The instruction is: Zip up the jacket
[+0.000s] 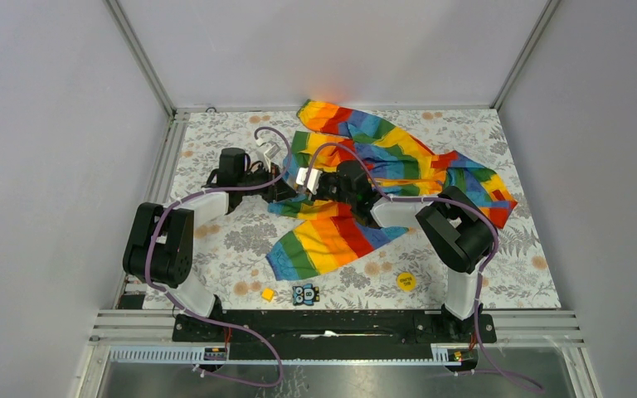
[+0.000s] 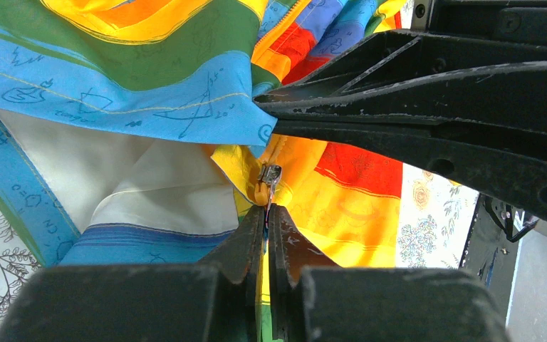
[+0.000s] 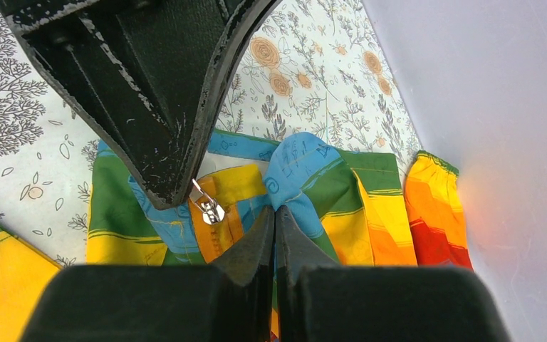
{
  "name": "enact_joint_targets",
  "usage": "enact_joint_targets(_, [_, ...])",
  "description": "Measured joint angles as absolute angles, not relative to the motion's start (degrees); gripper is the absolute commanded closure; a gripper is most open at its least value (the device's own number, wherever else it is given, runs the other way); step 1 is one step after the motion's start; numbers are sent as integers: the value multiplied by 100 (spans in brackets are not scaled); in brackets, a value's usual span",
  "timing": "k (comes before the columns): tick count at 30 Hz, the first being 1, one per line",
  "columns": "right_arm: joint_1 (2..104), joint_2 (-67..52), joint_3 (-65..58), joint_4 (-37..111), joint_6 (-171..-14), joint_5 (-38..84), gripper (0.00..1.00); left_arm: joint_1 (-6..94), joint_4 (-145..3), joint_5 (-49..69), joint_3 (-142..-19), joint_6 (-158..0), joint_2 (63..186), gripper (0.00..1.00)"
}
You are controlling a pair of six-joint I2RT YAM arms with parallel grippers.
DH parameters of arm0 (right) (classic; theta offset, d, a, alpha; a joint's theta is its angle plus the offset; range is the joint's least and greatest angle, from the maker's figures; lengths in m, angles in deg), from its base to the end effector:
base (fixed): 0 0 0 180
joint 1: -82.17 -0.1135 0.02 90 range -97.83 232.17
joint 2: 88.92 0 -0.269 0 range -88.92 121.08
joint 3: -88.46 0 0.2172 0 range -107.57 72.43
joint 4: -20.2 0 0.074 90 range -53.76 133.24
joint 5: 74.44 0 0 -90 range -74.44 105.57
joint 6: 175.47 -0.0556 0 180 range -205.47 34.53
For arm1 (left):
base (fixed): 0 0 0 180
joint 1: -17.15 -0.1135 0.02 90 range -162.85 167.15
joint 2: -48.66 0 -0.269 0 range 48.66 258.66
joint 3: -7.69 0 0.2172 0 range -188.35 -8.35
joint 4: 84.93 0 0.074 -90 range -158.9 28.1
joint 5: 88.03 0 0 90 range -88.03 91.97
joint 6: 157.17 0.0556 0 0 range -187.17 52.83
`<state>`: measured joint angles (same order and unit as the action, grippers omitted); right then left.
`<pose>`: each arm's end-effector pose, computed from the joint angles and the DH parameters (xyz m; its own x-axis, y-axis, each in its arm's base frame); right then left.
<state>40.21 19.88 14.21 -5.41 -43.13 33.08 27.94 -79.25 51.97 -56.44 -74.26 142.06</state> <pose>0.2945 0.2873 0.2252 0.4930 -0.4205 -0.7617 -0.7126 0.3072 -0.6308 0.3018 -0.1009 0.2130 -0.6494 0.0430 -0.7592 0.6620 0.5232 -0.5366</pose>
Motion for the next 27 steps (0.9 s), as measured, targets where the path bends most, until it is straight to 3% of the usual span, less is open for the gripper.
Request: enact_joint_targets(27, [3910,1988,1423,-501,-4216,3302,100,2794,-7804,5269,-5714,-7426,14265,100])
